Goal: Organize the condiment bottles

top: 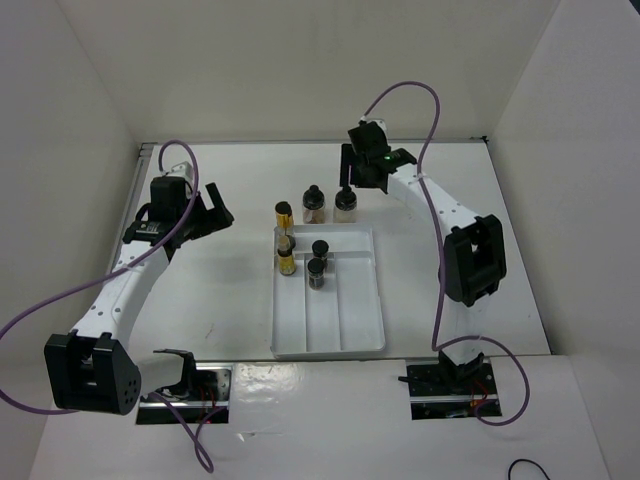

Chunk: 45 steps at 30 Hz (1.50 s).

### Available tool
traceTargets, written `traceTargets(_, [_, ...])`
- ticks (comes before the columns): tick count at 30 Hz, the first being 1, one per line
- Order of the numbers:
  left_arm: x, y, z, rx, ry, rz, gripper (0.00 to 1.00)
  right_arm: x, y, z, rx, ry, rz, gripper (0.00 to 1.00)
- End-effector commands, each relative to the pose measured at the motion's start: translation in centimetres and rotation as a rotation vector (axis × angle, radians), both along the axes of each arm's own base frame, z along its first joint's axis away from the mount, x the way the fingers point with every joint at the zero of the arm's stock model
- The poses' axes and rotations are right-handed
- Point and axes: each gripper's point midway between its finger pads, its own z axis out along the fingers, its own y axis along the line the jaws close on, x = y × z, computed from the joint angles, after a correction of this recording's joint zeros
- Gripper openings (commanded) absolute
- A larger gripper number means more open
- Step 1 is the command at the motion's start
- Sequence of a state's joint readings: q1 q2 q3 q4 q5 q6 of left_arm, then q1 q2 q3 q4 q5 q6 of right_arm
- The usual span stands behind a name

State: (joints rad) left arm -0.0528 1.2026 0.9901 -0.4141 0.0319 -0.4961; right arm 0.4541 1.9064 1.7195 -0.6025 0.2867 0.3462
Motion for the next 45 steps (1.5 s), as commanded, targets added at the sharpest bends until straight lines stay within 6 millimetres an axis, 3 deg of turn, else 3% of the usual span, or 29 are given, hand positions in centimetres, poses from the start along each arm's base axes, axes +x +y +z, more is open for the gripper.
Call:
traceTargets(1, [0.5, 0.2, 0.1, 0.011, -0.024, -0.011, 1.00, 1.5, 1.9, 2.5, 0.039, -0.089, 0.039, 0.76])
traceTargets(6, [0.6, 0.2, -0.5, 0.012, -0.006, -0.011, 1.00, 2.1, 2.5, 2.3, 0.047, -0.091, 0.060, 0.76])
traceTargets(7, [0.6, 0.2, -0.5, 0.012, -0.006, -0.011, 1.00, 2.2, 2.6, 1.3, 0.036, -0.067, 0.060, 0.76])
traceTargets(8, [0.6, 0.2, -0.5, 0.012, -0.006, -0.011, 1.00, 2.3, 2.8, 1.7, 0.046, -0.074, 0.067, 0.76])
traceTargets(12, [0.7, 0.2, -0.8, 0.012, 0.004, -0.011, 1.00, 2.2, 4.0, 0.4, 0.030, -0.052, 0.093, 0.71])
traceTargets(18, [0.7, 0.2, -1.1, 0.012, 0.013, -0.011, 1.00, 2.0, 4.0, -1.7, -0.011, 0.000, 0.088, 0.68])
traceTargets(28, [1.2, 0.1, -1.2, 0.012, 0.013, -0.011, 1.00, 1.0, 3.1, -3.1, -0.038, 0.040, 0.069, 0.57])
traceTargets(35, [1.2, 0.1, -1.5, 0.013, 0.022, -0.011, 1.00, 1.0, 3.0, -2.6, -0.034, 0.029, 0.056, 0.49])
traceTargets(45, [1.2, 0.1, -1.5, 0.013, 0.022, -0.011, 1.00, 0.3, 3.0, -3.4, -0.052, 0.051, 0.059, 0.39])
